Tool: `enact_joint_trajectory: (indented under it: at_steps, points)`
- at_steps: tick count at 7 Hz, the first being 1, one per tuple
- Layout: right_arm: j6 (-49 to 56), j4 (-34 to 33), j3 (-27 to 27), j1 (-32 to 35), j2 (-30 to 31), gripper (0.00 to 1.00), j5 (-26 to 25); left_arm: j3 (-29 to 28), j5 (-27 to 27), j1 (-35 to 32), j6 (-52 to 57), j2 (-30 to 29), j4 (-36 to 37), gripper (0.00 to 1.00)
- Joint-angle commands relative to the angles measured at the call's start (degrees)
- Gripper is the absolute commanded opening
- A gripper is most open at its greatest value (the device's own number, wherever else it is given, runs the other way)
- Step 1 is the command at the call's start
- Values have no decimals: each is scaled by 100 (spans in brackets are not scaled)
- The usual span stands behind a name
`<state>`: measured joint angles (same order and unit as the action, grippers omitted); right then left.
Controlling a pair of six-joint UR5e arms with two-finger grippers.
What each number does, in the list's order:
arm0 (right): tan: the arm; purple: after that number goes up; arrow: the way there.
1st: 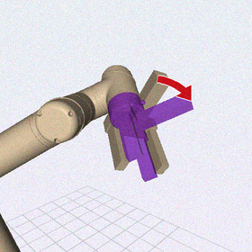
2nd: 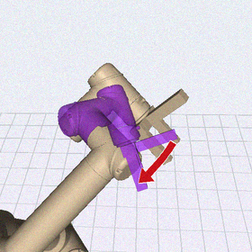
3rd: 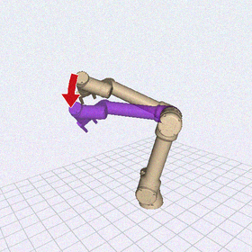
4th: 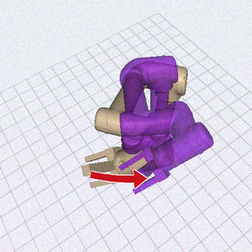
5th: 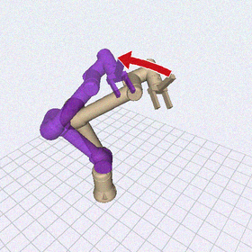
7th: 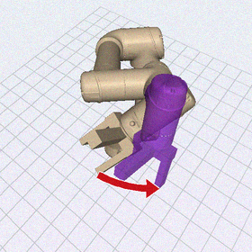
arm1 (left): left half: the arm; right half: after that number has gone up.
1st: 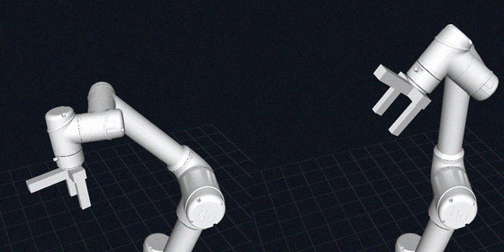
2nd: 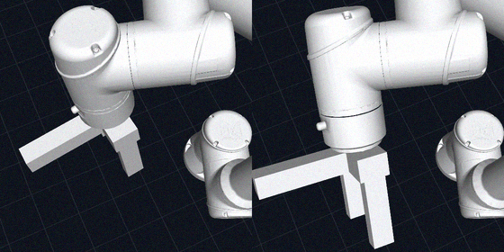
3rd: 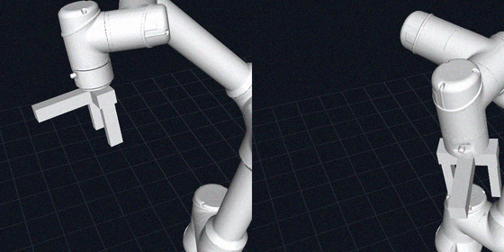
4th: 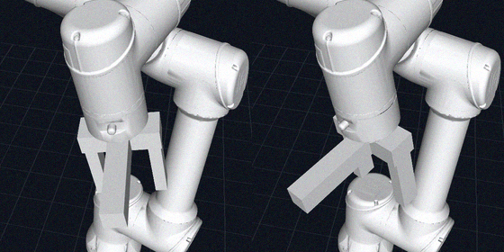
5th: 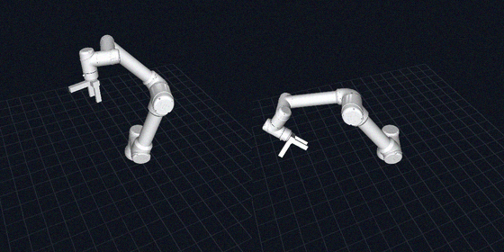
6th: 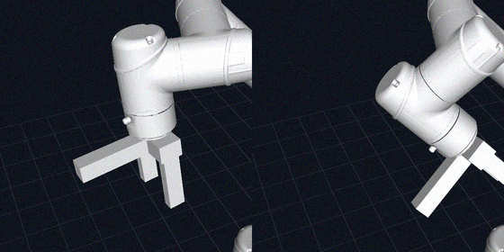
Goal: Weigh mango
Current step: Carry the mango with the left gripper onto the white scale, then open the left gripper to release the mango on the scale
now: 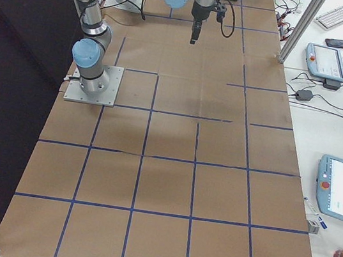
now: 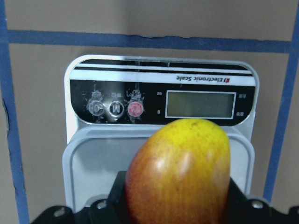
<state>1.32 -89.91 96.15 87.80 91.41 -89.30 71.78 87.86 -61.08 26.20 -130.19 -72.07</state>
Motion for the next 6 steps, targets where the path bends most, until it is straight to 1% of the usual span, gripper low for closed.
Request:
enact_joint_trajectory:
  at_steps: [1,2,4,5,6]
  points:
    - [0,0,0,0,0,100,0,55,109,0,-10,404,-87,100]
    - [0,0,0,0,0,100,0,55,109,0,-27,667,-253,100]
    - [0,0,0,0,0,100,0,64,82,-105,-709,1396,-1042,100]
    - [0,0,0,0,0,100,0,82,56,-445,-1235,1808,-1437,100]
    - [0,0,0,0,0,100,0,177,38,-918,-2093,2143,-1667,100]
